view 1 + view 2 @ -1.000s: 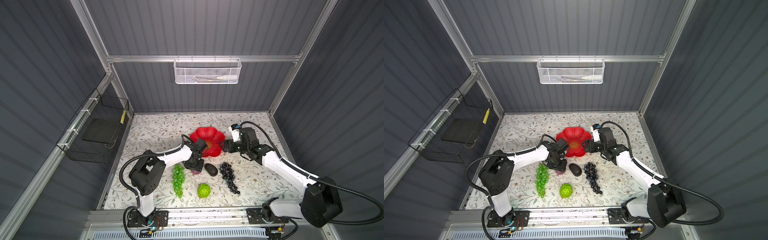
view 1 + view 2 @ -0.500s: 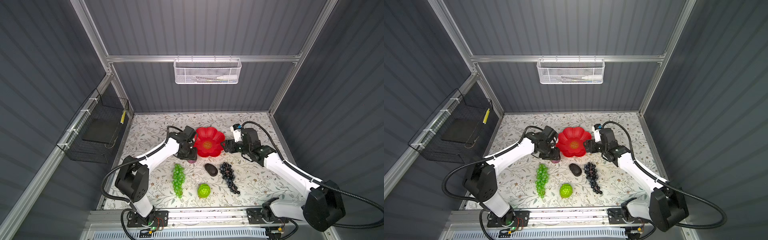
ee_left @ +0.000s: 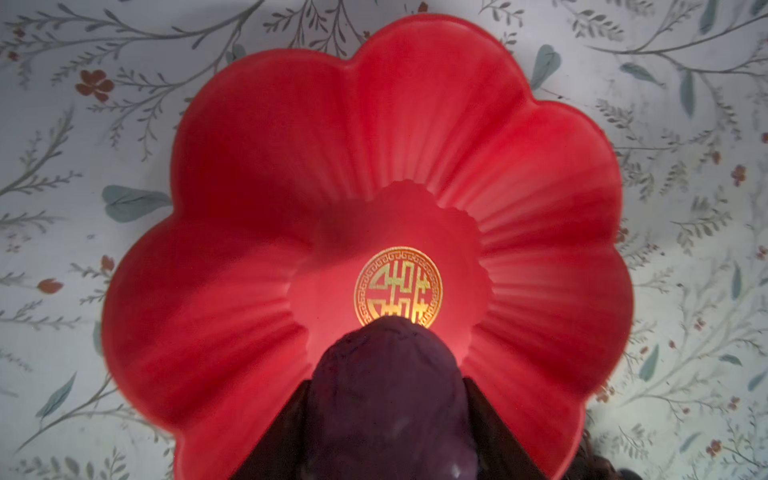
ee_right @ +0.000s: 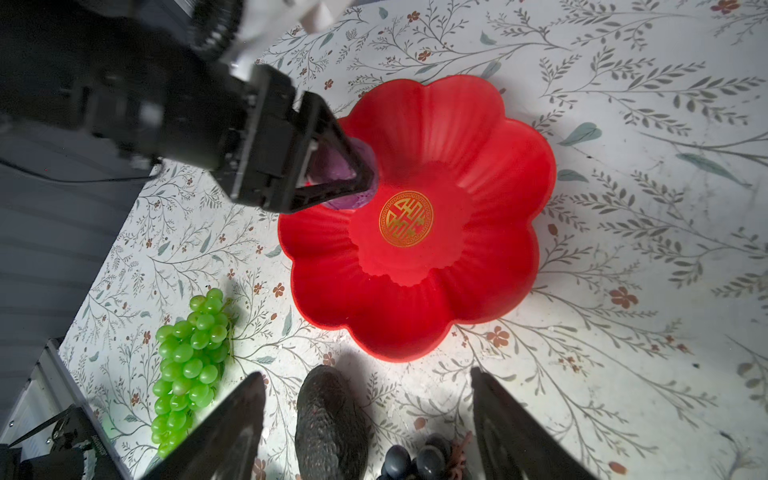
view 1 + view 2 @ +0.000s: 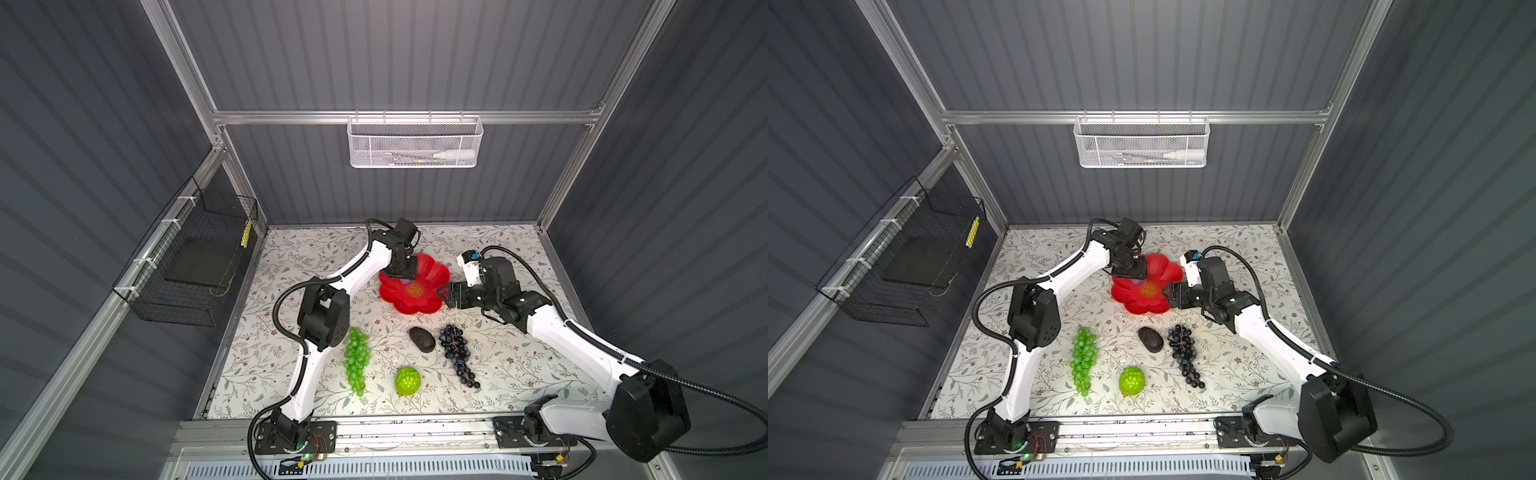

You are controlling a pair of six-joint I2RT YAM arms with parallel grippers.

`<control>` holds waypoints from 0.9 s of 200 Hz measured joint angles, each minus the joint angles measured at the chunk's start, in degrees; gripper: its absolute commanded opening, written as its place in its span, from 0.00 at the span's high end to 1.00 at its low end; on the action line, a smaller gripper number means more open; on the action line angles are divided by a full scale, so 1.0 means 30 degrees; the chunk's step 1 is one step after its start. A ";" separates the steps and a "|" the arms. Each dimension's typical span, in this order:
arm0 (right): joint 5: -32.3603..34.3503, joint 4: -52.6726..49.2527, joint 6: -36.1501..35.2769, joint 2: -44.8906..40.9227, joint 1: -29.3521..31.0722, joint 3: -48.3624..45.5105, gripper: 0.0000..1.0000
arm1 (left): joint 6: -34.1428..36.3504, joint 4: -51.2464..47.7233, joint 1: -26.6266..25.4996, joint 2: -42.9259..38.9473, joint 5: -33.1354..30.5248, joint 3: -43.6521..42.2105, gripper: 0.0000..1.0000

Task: Place and organize the fake fruits in the fruit bowl
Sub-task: 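Lift the purple fruit with the left gripper and carry it over the red bowl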

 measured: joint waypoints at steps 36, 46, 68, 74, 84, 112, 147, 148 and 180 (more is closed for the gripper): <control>-0.0015 -0.0248 0.0095 -0.0787 0.0124 -0.0306 0.22 | 0.0124 -0.0313 0.0000 0.2025 -0.0321 0.1858 0.61; 0.0015 -0.0430 0.0124 -0.0933 0.0240 -0.0313 0.22 | 0.0124 -0.0299 0.0000 0.2361 -0.0306 0.2200 0.61; 0.0109 -0.0758 0.0124 -0.1370 0.0430 -0.0474 0.22 | 0.0124 -0.0233 0.0000 0.2572 -0.0291 0.2310 0.60; 0.0117 -0.0852 0.0124 -0.1508 0.0437 -0.0568 0.22 | 0.0124 -0.0226 0.0000 0.2594 -0.0255 0.2310 0.59; 0.0146 -0.1042 0.0131 -0.1668 0.0444 -0.0663 0.22 | 0.0124 -0.0153 0.0000 0.2608 -0.0226 0.2310 0.57; 0.0153 -0.1202 0.0138 -0.1741 0.0466 -0.0801 0.22 | 0.0124 0.0240 0.0000 0.2783 -0.0168 0.2310 0.53; 0.0175 -0.1180 0.0153 -0.1676 0.0576 -0.0933 0.22 | 0.0117 0.0590 0.0000 0.3497 -0.0117 0.2426 0.46; 0.0175 -0.1180 0.0168 -0.1676 0.0576 -0.0940 0.22 | 0.0117 0.0590 0.0000 0.3497 -0.0109 0.2433 0.46; 0.0226 -0.1195 0.0364 -0.1647 0.0634 -0.1173 0.21 | 0.0168 0.0780 0.0000 0.3519 -0.0109 0.2586 0.30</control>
